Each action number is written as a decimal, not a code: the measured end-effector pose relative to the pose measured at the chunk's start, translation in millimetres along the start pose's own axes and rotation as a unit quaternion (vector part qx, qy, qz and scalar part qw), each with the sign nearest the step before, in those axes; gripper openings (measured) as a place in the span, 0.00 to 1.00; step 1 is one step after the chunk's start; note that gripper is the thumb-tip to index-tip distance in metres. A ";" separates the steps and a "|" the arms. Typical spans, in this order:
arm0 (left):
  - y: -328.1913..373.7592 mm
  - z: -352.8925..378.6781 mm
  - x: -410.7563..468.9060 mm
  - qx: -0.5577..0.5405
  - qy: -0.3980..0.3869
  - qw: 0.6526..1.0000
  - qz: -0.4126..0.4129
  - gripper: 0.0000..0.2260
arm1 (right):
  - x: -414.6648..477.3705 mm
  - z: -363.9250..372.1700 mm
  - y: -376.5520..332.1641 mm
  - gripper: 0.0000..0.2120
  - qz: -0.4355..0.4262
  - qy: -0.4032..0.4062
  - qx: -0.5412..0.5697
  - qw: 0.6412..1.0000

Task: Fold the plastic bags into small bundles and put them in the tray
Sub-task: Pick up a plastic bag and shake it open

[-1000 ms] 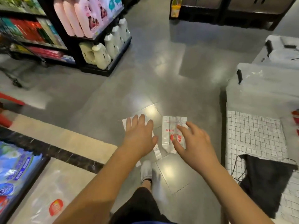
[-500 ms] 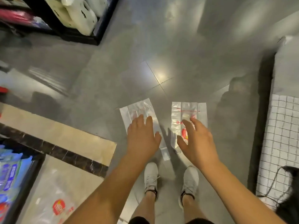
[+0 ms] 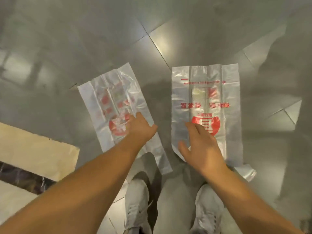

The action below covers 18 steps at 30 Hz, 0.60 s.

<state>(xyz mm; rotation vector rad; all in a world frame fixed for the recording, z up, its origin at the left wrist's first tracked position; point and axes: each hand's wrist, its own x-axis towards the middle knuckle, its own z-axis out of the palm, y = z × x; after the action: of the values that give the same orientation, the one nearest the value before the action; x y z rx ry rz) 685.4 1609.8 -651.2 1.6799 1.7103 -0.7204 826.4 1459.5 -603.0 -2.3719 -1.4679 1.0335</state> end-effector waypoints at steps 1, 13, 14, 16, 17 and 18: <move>1.5 12.9 20.4 -0.021 0.005 0.999 -0.024 0.45 | 5.5 13.6 11.6 0.24 0.004 0.012 0.011 1.000; -25.0 51.4 80.4 -0.036 0.041 0.998 -0.044 0.18 | 47.9 39.7 39.8 0.29 0.084 -0.081 0.012 0.993; -25.6 44.0 77.8 -0.053 0.036 0.997 -0.042 0.18 | 53.9 39.6 37.1 0.30 0.091 -0.088 0.007 0.992; -26.5 29.8 70.0 -0.074 0.052 0.995 -0.034 0.17 | 70.2 46.5 31.3 0.30 0.105 -0.083 0.000 0.991; -23.9 22.9 64.6 -0.079 0.069 0.994 -0.028 0.16 | 79.4 52.0 29.5 0.31 0.117 -0.071 -0.007 0.991; -22.2 17.2 59.4 -0.087 0.088 0.992 -0.021 0.15 | 89.5 59.4 28.1 0.34 0.134 -0.060 -0.015 0.989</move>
<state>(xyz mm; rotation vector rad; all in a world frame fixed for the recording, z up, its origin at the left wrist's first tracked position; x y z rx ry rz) 664.8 1634.8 -708.3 1.6294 1.8768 -0.4383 834.0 1508.1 -702.5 -2.6237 -1.2285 1.2433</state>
